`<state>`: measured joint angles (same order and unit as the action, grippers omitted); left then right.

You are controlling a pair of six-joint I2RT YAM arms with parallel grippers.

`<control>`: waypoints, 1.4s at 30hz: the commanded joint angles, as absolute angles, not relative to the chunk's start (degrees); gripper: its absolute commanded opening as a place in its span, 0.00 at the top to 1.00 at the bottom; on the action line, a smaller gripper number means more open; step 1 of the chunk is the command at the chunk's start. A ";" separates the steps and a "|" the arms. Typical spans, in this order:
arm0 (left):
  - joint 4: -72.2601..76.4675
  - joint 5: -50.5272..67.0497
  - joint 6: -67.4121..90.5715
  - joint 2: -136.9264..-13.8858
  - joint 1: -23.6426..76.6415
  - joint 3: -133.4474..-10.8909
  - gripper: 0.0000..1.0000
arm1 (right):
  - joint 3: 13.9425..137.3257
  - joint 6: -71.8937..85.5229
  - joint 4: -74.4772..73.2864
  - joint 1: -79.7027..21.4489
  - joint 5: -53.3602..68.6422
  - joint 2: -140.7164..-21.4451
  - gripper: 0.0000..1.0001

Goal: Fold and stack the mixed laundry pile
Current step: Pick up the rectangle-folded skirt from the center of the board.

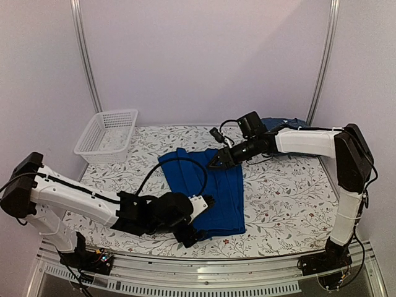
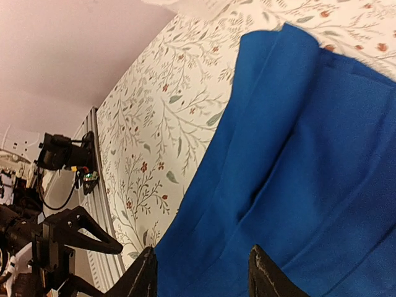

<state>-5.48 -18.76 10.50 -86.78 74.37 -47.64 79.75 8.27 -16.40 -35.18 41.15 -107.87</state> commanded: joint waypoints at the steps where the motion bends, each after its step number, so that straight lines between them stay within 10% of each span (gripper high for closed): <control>1: -10.83 -29.09 6.10 -92.23 81.05 -49.49 0.00 | 82.03 5.25 -19.59 -39.36 45.15 -114.75 0.53; 17: -9.23 -41.88 -1.66 -111.22 85.00 -59.86 0.19 | 81.30 4.55 -20.35 -40.34 41.35 -127.46 0.59; 26: -5.28 -39.34 -5.77 -101.62 83.15 -55.06 0.98 | 78.21 5.65 -18.44 -40.80 42.66 -127.11 0.60; 42: -17.80 -18.78 -2.54 -91.16 89.69 -51.68 1.00 | 90.38 6.48 -23.39 -40.56 47.78 -120.31 0.47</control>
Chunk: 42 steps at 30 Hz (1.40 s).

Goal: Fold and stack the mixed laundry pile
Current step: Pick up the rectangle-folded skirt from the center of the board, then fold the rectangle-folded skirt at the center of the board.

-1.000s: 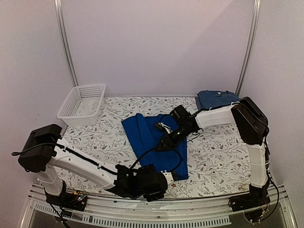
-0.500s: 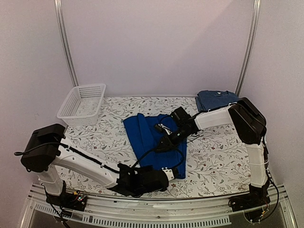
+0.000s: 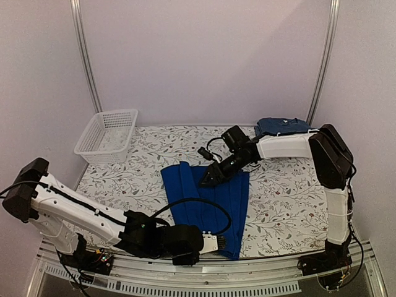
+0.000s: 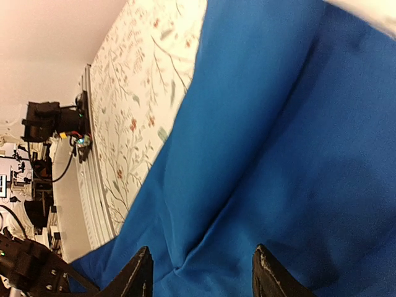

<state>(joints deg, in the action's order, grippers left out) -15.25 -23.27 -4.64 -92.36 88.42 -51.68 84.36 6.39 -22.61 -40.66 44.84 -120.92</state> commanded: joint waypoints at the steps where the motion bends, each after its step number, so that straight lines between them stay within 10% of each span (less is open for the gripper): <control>1: -17.99 -19.10 -2.40 -90.98 89.65 -51.77 1.00 | 90.79 6.92 -22.79 -41.05 49.29 -121.11 0.47; 25: -23.98 -17.65 -6.64 -76.30 76.48 -57.00 1.00 | 74.26 8.35 -14.92 -55.57 51.48 -125.74 0.53; 42: -20.05 -7.04 -9.12 -78.09 70.92 -54.90 1.00 | 91.51 5.87 -21.34 -40.17 46.04 -122.93 0.41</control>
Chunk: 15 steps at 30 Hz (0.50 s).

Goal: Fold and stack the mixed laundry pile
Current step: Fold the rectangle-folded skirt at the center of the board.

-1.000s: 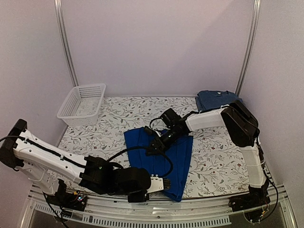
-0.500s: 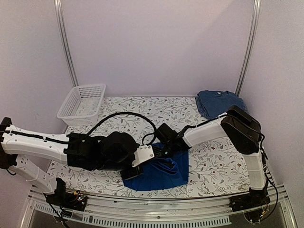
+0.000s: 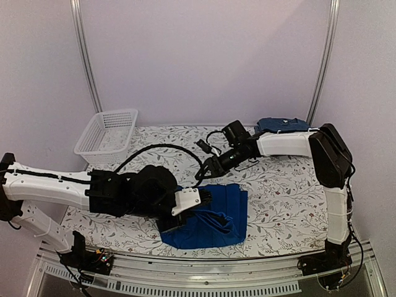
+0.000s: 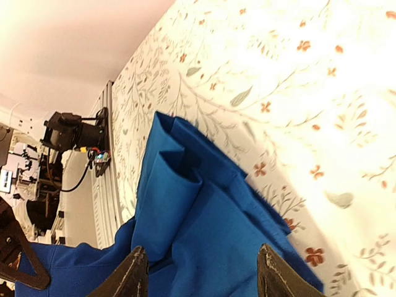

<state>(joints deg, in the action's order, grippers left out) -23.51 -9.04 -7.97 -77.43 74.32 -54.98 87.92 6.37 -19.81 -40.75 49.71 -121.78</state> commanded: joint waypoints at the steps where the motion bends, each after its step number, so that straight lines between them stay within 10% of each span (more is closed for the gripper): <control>1: -19.90 -6.75 -9.26 -78.39 70.12 -55.11 1.00 | 92.74 5.62 -22.37 -39.84 44.93 -124.56 0.41; 15: -18.01 -11.19 -13.57 -90.02 59.02 -60.62 0.99 | 90.82 4.80 -20.78 -39.70 51.79 -135.25 0.52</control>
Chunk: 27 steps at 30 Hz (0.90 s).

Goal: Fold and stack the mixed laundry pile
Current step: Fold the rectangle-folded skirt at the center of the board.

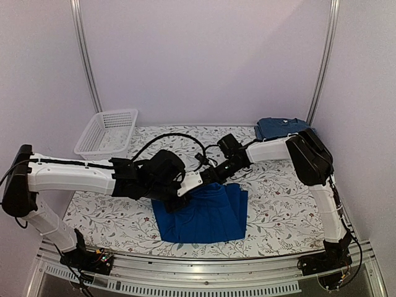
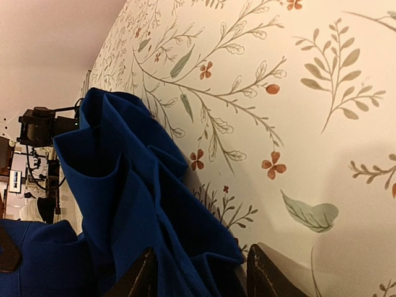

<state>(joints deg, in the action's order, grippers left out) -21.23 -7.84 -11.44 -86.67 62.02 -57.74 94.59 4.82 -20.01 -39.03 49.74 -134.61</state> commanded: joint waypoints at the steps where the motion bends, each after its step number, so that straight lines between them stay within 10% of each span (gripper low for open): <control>1: -17.81 -11.67 -13.62 -91.27 58.53 -61.20 0.98 | 90.26 4.79 -20.56 -39.77 52.50 -135.00 0.53; 15: -9.83 -14.77 -17.15 -102.55 55.51 -64.27 0.94 | 90.54 2.92 -21.53 -40.17 55.44 -134.26 0.54; 27: -6.00 -11.40 -16.05 -104.94 55.45 -61.17 0.68 | 94.64 7.24 -22.27 -29.38 45.19 -124.01 0.41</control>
